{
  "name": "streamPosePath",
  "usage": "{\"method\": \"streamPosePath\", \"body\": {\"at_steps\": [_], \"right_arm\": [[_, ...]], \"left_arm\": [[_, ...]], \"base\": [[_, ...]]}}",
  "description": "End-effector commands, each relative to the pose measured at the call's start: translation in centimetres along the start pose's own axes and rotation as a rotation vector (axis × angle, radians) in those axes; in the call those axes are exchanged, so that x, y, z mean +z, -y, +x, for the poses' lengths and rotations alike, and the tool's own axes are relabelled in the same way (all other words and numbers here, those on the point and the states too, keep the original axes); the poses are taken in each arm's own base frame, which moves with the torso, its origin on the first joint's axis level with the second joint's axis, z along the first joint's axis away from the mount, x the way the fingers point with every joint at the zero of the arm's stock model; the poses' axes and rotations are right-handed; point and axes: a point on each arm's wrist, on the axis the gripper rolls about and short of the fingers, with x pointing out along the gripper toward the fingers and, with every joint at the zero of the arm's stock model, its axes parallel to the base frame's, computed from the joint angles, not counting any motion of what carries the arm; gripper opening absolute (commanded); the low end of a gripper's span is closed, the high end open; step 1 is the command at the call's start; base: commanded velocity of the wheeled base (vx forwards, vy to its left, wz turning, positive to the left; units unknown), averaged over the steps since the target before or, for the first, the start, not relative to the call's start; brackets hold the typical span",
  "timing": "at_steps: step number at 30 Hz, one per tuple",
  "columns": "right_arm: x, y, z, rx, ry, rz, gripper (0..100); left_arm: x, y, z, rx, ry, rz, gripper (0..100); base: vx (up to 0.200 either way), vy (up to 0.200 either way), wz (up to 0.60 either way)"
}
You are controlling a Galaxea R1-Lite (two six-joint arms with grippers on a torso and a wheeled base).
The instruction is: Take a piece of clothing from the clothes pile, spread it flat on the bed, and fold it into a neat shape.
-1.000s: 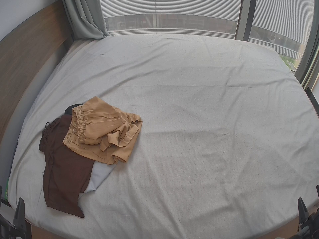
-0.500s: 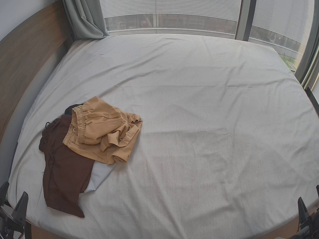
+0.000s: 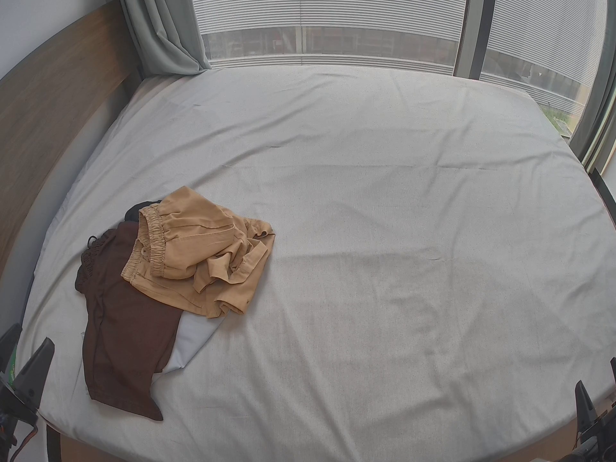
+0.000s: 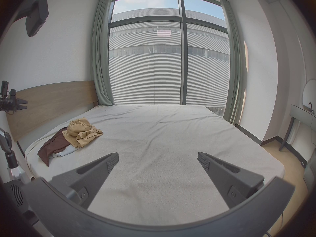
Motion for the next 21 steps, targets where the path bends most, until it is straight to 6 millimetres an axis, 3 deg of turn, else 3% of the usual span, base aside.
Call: {"method": "streamPosePath", "body": {"at_steps": [1, 12, 21], "right_arm": [[-0.5, 0.0, 0.1, 0.002, -0.009, 0.000, 100], [-0.5, 0.0, 0.1, 0.000, -0.011, 0.000, 100], [-0.5, 0.0, 0.1, 0.000, -0.011, 0.003, 100]], "left_arm": [[1.2, 0.2, 1.3, -0.025, -0.043, -0.030, 100], [3.4, 0.7, 6.0, -0.157, -0.201, -0.069, 100], [3.5, -0.2, 9.6, -0.182, -0.247, -0.097, 100]], "base": [[0.000, 0.000, 0.00], [0.000, 0.000, 0.00], [0.000, 0.000, 0.00]]}}
